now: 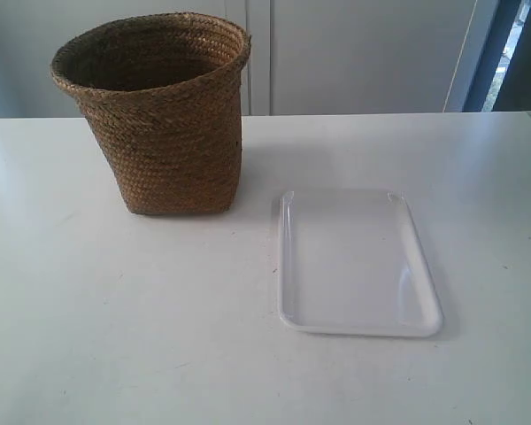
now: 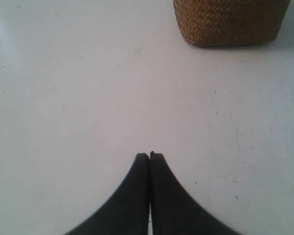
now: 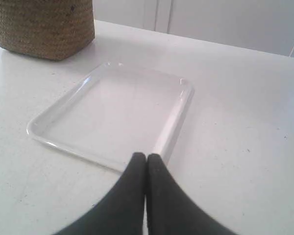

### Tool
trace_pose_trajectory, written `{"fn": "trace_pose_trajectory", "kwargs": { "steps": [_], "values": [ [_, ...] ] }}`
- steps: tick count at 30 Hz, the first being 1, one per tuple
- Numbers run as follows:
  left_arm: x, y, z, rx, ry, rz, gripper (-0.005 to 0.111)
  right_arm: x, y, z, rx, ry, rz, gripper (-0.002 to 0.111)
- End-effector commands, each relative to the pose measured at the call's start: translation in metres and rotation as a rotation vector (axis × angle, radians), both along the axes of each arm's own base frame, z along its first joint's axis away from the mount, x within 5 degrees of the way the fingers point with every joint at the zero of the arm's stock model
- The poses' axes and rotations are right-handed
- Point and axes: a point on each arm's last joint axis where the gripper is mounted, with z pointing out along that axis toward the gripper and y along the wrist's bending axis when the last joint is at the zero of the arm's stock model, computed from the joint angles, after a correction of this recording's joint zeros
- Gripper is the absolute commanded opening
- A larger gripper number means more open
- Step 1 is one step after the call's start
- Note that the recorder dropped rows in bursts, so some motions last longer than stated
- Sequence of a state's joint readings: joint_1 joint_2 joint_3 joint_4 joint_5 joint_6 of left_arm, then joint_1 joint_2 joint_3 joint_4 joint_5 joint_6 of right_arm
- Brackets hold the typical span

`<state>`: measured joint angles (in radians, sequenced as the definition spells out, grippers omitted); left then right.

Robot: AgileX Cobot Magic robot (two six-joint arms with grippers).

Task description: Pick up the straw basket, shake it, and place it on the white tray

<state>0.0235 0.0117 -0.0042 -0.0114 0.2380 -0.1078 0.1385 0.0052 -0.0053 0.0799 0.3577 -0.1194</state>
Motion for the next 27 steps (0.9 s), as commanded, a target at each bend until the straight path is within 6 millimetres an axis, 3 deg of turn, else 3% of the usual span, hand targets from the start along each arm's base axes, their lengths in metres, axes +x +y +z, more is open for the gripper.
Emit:
{"fn": "trace_pose_trajectory", "kwargs": {
  "steps": [1, 8, 14, 21, 27],
  "values": [
    [0.000, 0.001, -0.001, 0.039, -0.008, -0.008, 0.000, 0.000, 0.000, -0.001, -0.016, -0.010, 0.004, 0.000],
    [0.001, 0.003, 0.002, 0.090, -0.035, -0.004, 0.000, 0.002, -0.002, 0.005, -0.054, -0.085, -0.004, 0.000],
    [0.004, 0.003, 0.013, 0.093, -0.163, 0.002, 0.000, 0.002, -0.002, 0.039, -0.007, -0.454, -0.026, 0.000],
    [0.005, 0.003, 0.017, 0.140, -0.206, -0.007, 0.000, 0.002, -0.002, 0.041, -0.001, -0.474, -0.027, 0.000],
    [0.005, 0.003, 0.046, -0.198, -0.524, 0.054, 0.000, 0.000, -0.003, 0.048, 0.035, -0.551, -0.036, 0.000]
  ]
}}
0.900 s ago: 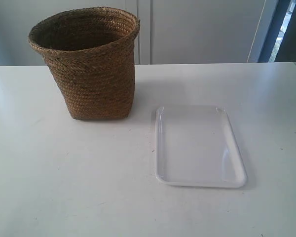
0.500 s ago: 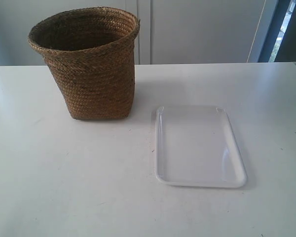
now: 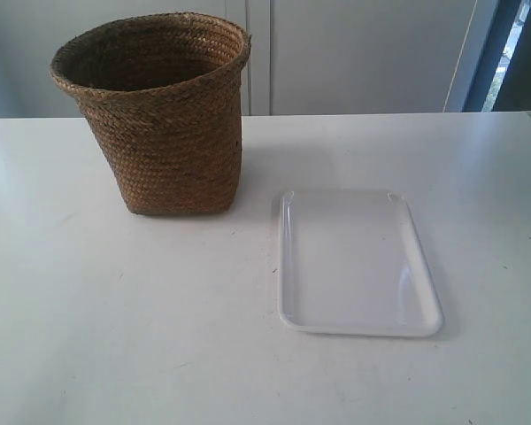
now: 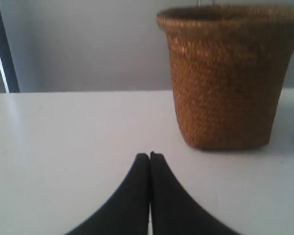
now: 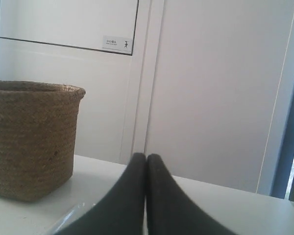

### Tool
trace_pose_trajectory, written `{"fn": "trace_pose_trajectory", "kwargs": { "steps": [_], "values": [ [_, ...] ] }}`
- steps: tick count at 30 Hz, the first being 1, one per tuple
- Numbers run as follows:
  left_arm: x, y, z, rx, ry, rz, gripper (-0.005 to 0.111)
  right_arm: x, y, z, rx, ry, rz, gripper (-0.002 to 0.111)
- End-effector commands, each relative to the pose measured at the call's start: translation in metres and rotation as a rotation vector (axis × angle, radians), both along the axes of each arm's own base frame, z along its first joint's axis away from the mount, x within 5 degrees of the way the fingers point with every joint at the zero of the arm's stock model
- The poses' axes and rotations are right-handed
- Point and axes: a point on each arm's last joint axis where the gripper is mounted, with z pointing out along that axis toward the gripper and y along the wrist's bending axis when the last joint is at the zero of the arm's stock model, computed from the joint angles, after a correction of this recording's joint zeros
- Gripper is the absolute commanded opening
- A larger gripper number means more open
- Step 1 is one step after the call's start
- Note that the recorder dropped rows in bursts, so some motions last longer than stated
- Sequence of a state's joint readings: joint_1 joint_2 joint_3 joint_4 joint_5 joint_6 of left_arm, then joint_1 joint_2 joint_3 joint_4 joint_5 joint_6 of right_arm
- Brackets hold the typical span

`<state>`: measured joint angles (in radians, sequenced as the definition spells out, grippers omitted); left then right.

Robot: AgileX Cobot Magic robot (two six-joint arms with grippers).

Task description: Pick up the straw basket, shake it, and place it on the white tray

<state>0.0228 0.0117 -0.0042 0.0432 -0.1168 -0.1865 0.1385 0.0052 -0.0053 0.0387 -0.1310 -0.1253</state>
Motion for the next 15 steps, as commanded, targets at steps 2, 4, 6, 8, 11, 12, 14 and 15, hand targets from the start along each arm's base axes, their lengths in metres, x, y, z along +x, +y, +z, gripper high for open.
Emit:
{"fn": "trace_pose_trajectory", "kwargs": {
  "steps": [2, 4, 6, 8, 11, 12, 14, 15],
  "values": [
    [-0.0020, 0.0003, 0.0181, -0.303, -0.218, -0.026, 0.000, -0.0020, -0.0008, 0.0058, 0.027, -0.080, -0.001, 0.000],
    [-0.0023, 0.0003, 0.0197, -0.391, -0.237, -0.036, 0.000, -0.0022, -0.0008, 0.0062, 0.050, -0.081, 0.005, 0.000],
    [-0.0024, 0.0004, 0.0202, -0.436, -0.243, -0.042, 0.000, -0.0022, -0.0008, 0.0062, 0.090, -0.076, 0.015, 0.000],
    [-0.0022, 0.0003, 0.0190, -0.452, -0.229, -0.041, 0.000, -0.0022, -0.0008, 0.0062, 0.140, -0.069, 0.029, 0.000],
    [-0.0020, 0.0002, 0.0183, -0.443, -0.222, -0.040, 0.000, -0.0013, -0.0005, 0.0030, 0.211, -0.023, 0.048, 0.000],
    [-0.0019, 0.0000, 0.0175, -0.430, -0.212, -0.038, 0.000, -0.0010, -0.0004, 0.0020, 0.226, -0.009, 0.051, 0.000],
    [-0.0012, -0.0001, 0.0139, -0.397, -0.172, -0.029, 0.000, -0.0004, -0.0002, -0.0005, 0.253, 0.022, 0.056, 0.000],
    [-0.0010, -0.0002, 0.0122, -0.379, -0.153, -0.025, 0.000, -0.0001, -0.0001, -0.0018, 0.270, 0.040, 0.059, 0.000]
  ]
}}
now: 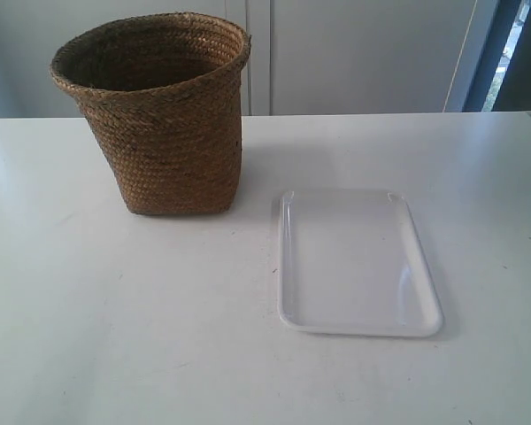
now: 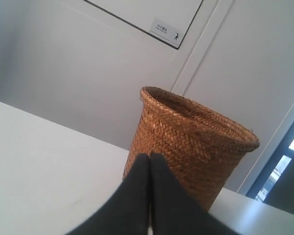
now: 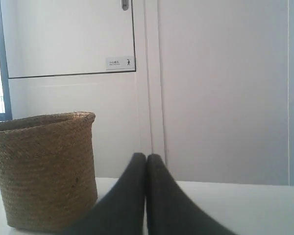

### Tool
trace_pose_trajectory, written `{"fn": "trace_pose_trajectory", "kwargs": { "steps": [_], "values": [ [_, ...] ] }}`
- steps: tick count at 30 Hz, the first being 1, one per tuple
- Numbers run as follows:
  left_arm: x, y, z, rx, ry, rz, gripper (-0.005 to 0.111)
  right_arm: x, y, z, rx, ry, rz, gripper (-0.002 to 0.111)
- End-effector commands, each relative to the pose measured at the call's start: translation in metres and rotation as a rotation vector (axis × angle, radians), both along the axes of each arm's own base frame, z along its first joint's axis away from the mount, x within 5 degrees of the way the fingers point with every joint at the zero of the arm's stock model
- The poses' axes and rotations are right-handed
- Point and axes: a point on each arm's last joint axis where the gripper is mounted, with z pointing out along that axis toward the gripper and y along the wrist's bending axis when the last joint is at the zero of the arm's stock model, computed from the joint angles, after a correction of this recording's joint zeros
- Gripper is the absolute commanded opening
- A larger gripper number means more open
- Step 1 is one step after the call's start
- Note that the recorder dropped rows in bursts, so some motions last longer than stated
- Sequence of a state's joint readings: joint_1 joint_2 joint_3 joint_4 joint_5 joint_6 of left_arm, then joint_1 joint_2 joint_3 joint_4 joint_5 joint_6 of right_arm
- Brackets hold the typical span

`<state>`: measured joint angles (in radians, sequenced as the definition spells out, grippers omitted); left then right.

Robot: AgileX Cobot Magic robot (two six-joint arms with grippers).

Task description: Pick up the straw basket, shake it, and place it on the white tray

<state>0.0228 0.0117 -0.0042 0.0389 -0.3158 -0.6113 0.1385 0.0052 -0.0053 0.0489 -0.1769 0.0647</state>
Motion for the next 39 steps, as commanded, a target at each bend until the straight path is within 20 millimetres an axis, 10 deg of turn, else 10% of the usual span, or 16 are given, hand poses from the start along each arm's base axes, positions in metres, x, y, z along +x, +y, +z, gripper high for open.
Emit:
{"fn": "trace_pose_trajectory", "kwargs": {
  "steps": [1, 28, 39],
  "values": [
    [0.001, -0.001, -0.007, 0.056, 0.070, -0.002, 0.000, 0.001, 0.000, -0.007, 0.086, 0.077, 0.026, 0.000],
    [0.001, -0.001, -0.027, -0.009, 0.281, -0.014, 0.000, 0.002, 0.001, -0.014, 0.201, 0.173, 0.051, 0.000],
    [0.000, 0.000, 0.014, 0.176, 0.168, 0.014, 0.000, -0.002, -0.001, 0.006, 0.460, 0.025, 0.124, 0.000]
  ]
}}
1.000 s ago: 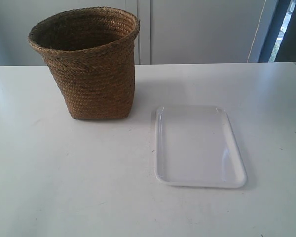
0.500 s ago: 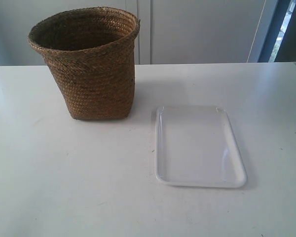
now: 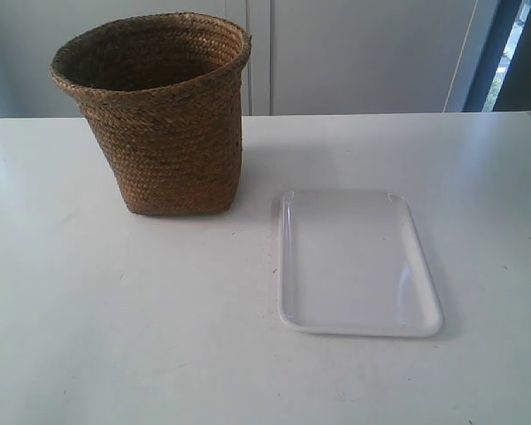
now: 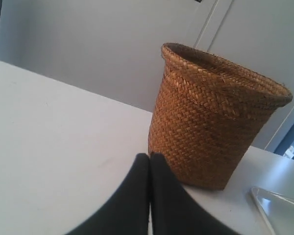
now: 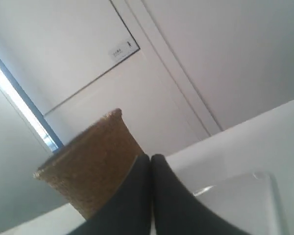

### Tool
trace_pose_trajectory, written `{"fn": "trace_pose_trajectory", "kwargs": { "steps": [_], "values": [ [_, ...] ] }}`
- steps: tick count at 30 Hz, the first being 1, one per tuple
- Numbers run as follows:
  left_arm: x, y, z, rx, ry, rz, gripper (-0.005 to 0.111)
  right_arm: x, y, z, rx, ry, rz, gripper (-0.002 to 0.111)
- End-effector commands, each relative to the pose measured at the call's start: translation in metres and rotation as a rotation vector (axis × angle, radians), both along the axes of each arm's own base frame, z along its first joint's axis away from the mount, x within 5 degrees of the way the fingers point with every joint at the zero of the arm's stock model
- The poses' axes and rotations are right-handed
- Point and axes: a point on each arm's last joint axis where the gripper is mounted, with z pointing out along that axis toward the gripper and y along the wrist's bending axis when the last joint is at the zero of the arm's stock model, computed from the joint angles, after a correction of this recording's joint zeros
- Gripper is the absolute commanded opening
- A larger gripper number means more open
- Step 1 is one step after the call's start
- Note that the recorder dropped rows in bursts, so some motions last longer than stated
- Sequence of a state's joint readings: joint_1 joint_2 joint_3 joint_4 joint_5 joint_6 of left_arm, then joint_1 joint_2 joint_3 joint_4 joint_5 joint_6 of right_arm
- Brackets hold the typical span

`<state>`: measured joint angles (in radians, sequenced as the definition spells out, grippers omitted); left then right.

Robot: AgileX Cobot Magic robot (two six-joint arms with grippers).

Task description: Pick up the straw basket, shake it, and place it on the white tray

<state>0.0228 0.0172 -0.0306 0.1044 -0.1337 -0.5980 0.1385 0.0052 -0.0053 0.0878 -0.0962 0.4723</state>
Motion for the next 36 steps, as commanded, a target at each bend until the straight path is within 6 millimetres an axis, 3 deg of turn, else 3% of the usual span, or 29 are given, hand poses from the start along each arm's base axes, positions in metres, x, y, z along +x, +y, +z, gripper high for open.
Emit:
{"fn": "trace_pose_trajectory", "kwargs": {
  "steps": [1, 6, 13, 15, 19, 23, 26, 31, 36],
  "values": [
    [0.000, 0.000, 0.030, 0.124, 0.008, 0.002, 0.000, -0.005, -0.002, 0.021, 0.047, -0.148, -0.003, 0.000],
    [0.003, 0.000, 0.081, 0.274, -0.051, 0.013, 0.000, -0.012, -0.004, 0.062, -0.017, -0.297, -0.046, 0.000],
    [0.025, 0.000, 0.141, 0.311, -0.137, 0.021, 0.000, 0.001, -0.011, 0.147, -0.224, -0.456, -0.258, 0.000],
    [0.039, 0.000, 0.150, 0.309, -0.127, 0.018, 0.000, 0.017, -0.015, 0.168, -0.305, -0.453, -0.364, 0.000],
    [0.069, 0.000, 0.167, 0.309, -0.086, 0.011, 0.000, 0.059, -0.022, 0.199, -0.200, -0.355, -0.461, 0.000],
    [0.104, 0.001, 0.183, 0.308, -0.041, 0.006, 0.000, 0.105, -0.008, 0.221, -0.238, -0.234, -0.351, 0.000],
    [0.136, 0.003, 0.183, 0.306, 0.085, -0.007, 0.000, 0.153, 0.017, 0.219, -0.321, -0.022, -0.107, 0.000],
    [0.188, 0.004, 0.154, 0.280, 0.375, -0.037, 0.000, 0.236, 0.056, 0.175, -0.413, 0.377, 0.269, 0.000],
    [0.225, 0.005, 0.128, 0.232, 0.619, -0.067, 0.000, 0.284, 0.070, 0.140, -0.441, 0.547, 0.391, 0.000]
  ]
}}
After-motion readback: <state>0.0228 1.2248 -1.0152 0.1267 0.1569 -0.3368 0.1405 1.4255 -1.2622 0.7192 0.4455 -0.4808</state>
